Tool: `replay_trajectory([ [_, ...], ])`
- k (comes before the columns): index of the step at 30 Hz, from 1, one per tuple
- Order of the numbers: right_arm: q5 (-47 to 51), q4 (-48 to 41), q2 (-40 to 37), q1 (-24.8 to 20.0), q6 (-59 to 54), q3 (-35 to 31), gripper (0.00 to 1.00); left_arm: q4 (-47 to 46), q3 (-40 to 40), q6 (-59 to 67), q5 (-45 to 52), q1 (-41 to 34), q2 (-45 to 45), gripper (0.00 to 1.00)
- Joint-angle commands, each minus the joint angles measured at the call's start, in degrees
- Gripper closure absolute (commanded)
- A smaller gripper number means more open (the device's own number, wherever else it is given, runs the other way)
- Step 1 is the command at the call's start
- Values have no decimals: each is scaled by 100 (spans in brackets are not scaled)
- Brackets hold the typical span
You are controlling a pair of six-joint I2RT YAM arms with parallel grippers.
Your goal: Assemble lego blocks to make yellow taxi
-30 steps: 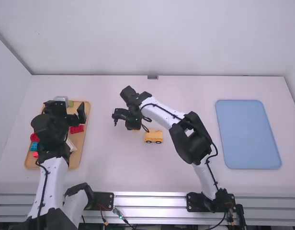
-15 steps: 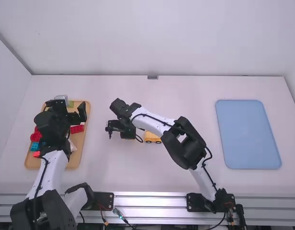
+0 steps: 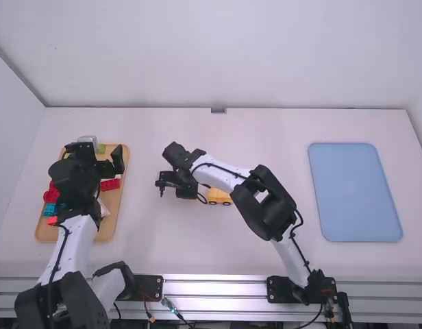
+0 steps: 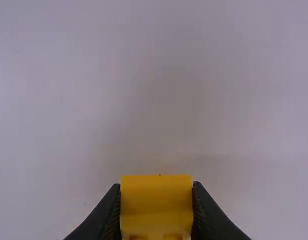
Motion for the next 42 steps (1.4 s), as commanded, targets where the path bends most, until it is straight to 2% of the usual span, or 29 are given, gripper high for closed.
replay_trajectory([
  [1, 125, -26, 55, 59, -2, -46, 50, 2, 11, -26, 107, -4, 0, 1],
  [3, 273, -22, 55, 59, -2, -46, 14, 2, 11, -26, 107, -4, 0, 1],
  [4, 291, 4, 55, 61, -2, -39, 1, 4, 11, -26, 107, -4, 0, 1],
  [9, 87, 15, 31, -57, 0, 116, 1, 17, 11, -24, 79, -4, 0, 1],
  [14, -638, -11, -411, -566, 0, 229, 1, -136, 11, -26, 358, -4, 0, 1],
  [16, -752, -44, -616, -708, 4, 227, 2, -205, 11, 20, 752, -4, 0, 1],
  [19, -1016, -39, -1172, -1169, -101, 76, 1, -109, 11, 1353, 2817, -4, 52, 0],
  [21, -1193, 61, -1449, -1373, -216, -120, 1, -11, 20, 1528, 3401, -4, 164, 1],
  [24, -1558, 516, -1998, -1755, -146, -761, 1, 46, 109, 1757, 3860, -13, 605, 1],
  [27, -2109, 1401, -2629, -2280, -153, -1864, 1, -50, 238, 2922, 4763, -179, 1370, 1],
  [29, -2328, 1676, -2796, -2420, -153, -2194, 2, -96, 315, 3143, 4913, -260, 1622, 1],
  [31, -2916, 2232, -3158, -2743, -155, -2940, 2, -332, 549, 4022, 5270, -566, 2374, 1],
  [32, -2916, 2232, -3158, -2743, -155, -2940, 2, -332, 549, 4022, 5270, -566, 2374, 1],
  [33, -3176, 2531, -3265, -2924, -149, -3303, 1, -564, 693, 4658, 5414, -785, 2789, 1],
  [35, -3316, 2769, -3287, -3051, -157, -3543, 1, -767, 817, 5106, 5447, -966, 3101, 1],
  [36, -3442, 3023, -3289, -3165, -170, -3781, 2, -1036, 955, 5716, 5355, -1185, 3427, 1],
  [42, -3880, 4044, -3289, -3499, -170, -4618, 1, -2326, 1563, 7051, 4201, -1856, 4347, 3],
])
